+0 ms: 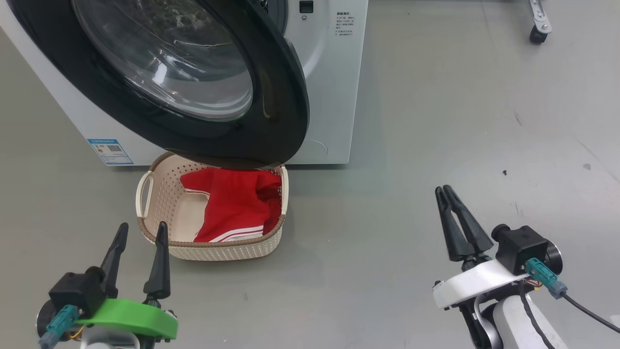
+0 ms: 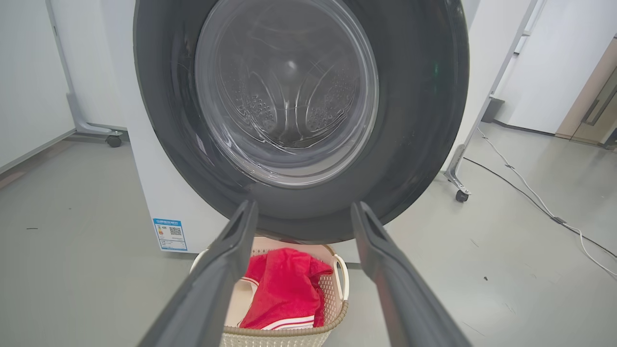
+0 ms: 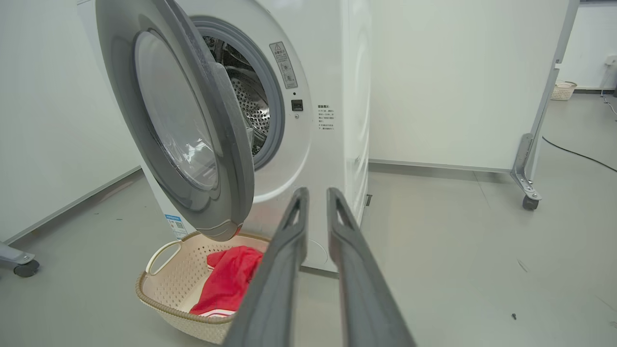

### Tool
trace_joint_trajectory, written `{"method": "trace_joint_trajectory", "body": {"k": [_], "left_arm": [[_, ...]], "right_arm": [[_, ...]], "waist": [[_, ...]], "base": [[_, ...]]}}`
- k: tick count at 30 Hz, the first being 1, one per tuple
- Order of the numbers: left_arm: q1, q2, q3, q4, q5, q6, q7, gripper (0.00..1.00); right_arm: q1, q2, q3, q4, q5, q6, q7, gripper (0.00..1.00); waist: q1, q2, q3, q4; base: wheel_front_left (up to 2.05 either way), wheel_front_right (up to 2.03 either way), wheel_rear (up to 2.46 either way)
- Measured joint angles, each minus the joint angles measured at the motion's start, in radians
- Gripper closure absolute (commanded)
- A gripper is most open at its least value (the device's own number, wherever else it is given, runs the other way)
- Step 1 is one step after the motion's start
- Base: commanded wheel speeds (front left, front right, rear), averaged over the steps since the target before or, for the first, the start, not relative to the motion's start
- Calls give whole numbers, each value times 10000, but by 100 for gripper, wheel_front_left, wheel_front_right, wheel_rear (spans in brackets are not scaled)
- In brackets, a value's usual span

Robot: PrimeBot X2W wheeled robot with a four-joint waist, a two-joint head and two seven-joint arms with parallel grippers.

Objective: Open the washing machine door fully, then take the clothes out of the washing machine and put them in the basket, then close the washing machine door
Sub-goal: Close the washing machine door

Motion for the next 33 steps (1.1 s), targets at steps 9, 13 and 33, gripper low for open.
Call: {"method": "trace_joint_trajectory", "body": {"k": [9,13,33], "left_arm": [[-10,-255,-84,-123,50,-75,-2,0],[-45,-336,-213,-207,115,-130,-17,0],[-1381,-959,-648,-203,134,-403,-29,0]], "right_arm": [[-213,-311,736,-182,-688,159,0,100],[-788,-512,1283,-230,-1003,249,0,100],[-4405,-1699,2732,119,-1507,314,460,100]], "waist": [[0,0,386,313],[0,0,712,484],[0,0,2645,2126]], "base": [[0,0,0],[0,0,0],[0,0,0]]}}
